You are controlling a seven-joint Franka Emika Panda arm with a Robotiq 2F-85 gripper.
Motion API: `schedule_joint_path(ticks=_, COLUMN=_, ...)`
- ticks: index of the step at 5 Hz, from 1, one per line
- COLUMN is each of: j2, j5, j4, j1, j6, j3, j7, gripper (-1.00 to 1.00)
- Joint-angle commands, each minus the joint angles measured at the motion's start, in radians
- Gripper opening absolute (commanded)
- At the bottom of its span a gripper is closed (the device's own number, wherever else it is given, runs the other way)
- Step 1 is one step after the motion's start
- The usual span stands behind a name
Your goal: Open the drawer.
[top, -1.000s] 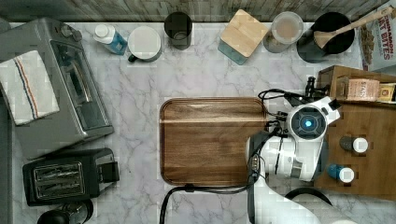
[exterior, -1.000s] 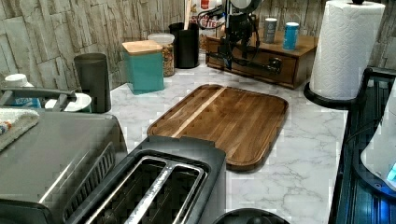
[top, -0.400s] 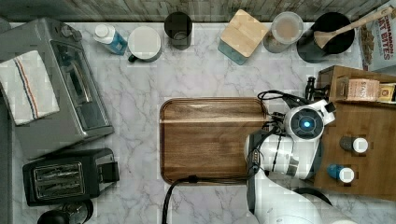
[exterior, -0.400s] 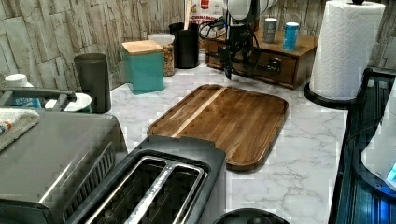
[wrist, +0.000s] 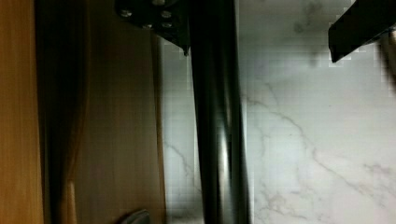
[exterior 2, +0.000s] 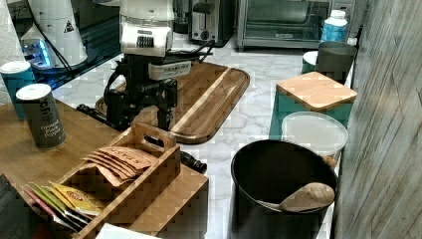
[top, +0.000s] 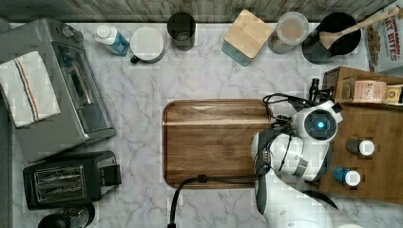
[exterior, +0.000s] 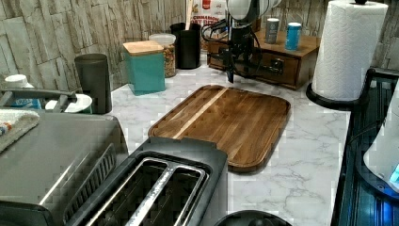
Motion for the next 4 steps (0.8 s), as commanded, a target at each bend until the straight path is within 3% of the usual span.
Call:
schedule_joint_path(ticks=1, j2=-0.103, j5=0.146, j4=-0.029, j1=0.008, j6=0.032, j3=0.162, j7=-0.038, gripper=1.00)
schedule_joint_path(ticks=2, j2=-0.107, j5=0.206, j4=-0.051, j1=0.004, j6=0.030, j3=0.230, j7=-0.097, gripper=1.00)
schedule_joint_path(ticks=3, j2=-0.137, j5=0.163, j4=-0.075, j1=0.104, j6=0.019, j3=0.216, j7=0.039, gripper=1.00)
schedule_joint_path(ticks=4, j2=-0.144, j5=0.151, j4=-0.070, j1=0.162, j6=-0.004, j3=0.227, j7=0.106, gripper=1.00)
